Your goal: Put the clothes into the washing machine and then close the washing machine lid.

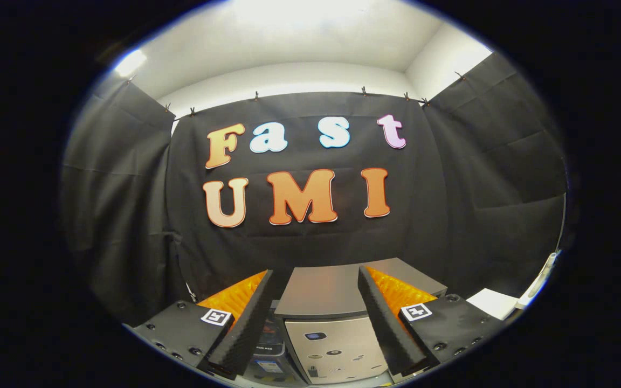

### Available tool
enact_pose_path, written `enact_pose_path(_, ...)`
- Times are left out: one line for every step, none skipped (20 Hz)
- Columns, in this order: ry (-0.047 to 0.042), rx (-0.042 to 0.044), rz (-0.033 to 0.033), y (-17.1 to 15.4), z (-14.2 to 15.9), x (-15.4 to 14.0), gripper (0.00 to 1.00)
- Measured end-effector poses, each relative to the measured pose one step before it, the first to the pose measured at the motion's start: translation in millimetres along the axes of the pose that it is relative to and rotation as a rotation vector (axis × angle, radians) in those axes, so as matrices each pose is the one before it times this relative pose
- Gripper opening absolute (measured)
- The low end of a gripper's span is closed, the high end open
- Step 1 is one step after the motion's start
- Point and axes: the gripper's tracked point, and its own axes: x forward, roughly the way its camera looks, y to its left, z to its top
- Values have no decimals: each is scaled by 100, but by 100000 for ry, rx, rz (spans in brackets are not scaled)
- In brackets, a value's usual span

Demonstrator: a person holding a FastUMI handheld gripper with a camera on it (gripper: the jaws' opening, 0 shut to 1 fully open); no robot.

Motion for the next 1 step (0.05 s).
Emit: enact_pose_path(703,-545,-295,-388,-358,-176,99)
